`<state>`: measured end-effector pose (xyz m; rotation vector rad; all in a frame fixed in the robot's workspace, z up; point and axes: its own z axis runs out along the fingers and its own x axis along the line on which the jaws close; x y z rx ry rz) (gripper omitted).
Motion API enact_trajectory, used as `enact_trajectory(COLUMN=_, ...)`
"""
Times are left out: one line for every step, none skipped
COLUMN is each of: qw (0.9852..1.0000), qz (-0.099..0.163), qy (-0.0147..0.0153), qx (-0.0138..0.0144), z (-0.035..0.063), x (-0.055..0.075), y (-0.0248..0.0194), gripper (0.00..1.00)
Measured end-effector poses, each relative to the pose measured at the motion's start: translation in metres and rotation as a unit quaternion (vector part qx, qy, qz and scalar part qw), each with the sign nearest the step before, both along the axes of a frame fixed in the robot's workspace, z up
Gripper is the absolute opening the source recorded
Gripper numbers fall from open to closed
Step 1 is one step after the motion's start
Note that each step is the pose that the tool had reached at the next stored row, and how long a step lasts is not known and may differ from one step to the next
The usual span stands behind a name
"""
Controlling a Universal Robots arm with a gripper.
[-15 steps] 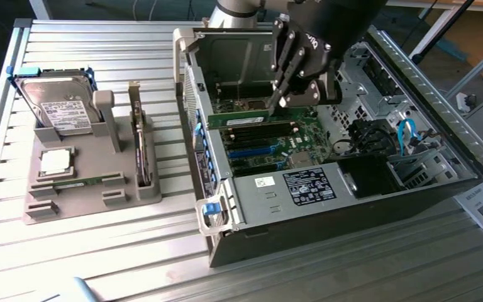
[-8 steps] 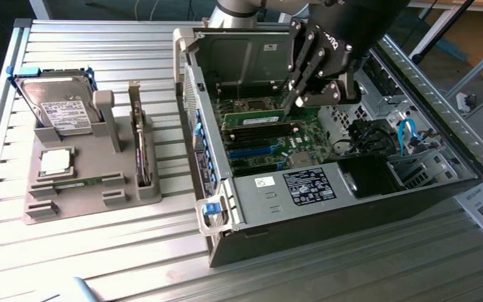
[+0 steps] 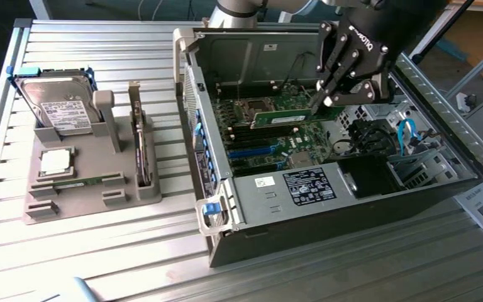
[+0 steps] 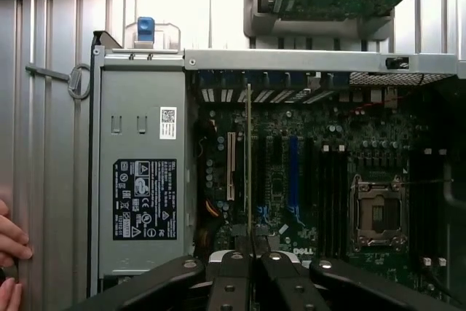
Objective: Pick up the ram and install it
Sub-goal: 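Pick up the ram and move it above insertion slot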
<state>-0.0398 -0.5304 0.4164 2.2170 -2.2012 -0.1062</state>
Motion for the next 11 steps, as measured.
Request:
enact_trajectory(qw=1.0, qz=0.0, qy=0.0, qx=0.0, z=0.0, x=0.003, y=-0.0002, gripper=0.12)
enact_trajectory(qw=1.0, qz=0.0, qy=0.0001, qx=0.0, z=0.0, x=0.007, y=-0.0004, gripper=0.12)
enact_trajectory(qw=1.0, qz=0.0, qy=0.0001, qx=-0.0001, z=0.0001, x=0.011, y=-0.0007, gripper=0.12)
enact_trajectory(qw=1.0, qz=0.0, qy=0.0002, qx=-0.0001, z=0.0002, x=0.015, y=-0.0009, gripper=0.12)
enact_trajectory(qw=1.0, qz=0.0, qy=0.0001, qx=-0.0001, z=0.0001, x=0.02, y=-0.0012, gripper=0.12)
enact_trajectory(qw=1.0, qz=0.0, qy=0.0002, qx=0.0, z=0.0, x=0.024, y=-0.0014, gripper=0.12)
enact_trajectory(qw=1.0, qz=0.0, qy=0.0002, qx=-0.0001, z=0.0001, x=0.03, y=-0.0016, gripper=0.12)
enact_trajectory(qw=1.0, qz=0.0, qy=0.0002, qx=-0.0001, z=0.0001, x=0.032, y=-0.0016, gripper=0.12)
enact_trajectory(qw=1.0, qz=0.0, qy=0.0001, qx=0.0, z=0.0, x=0.033, y=-0.0016, gripper=0.12)
enact_trajectory(qw=1.0, qz=0.0, qy=0.0002, qx=0.0, z=0.0001, x=0.033, y=-0.0017, gripper=0.12)
enact_trajectory(qw=1.0, qz=0.0, qy=0.0002, qx=-0.0001, z=0.0001, x=0.033, y=-0.0016, gripper=0.12)
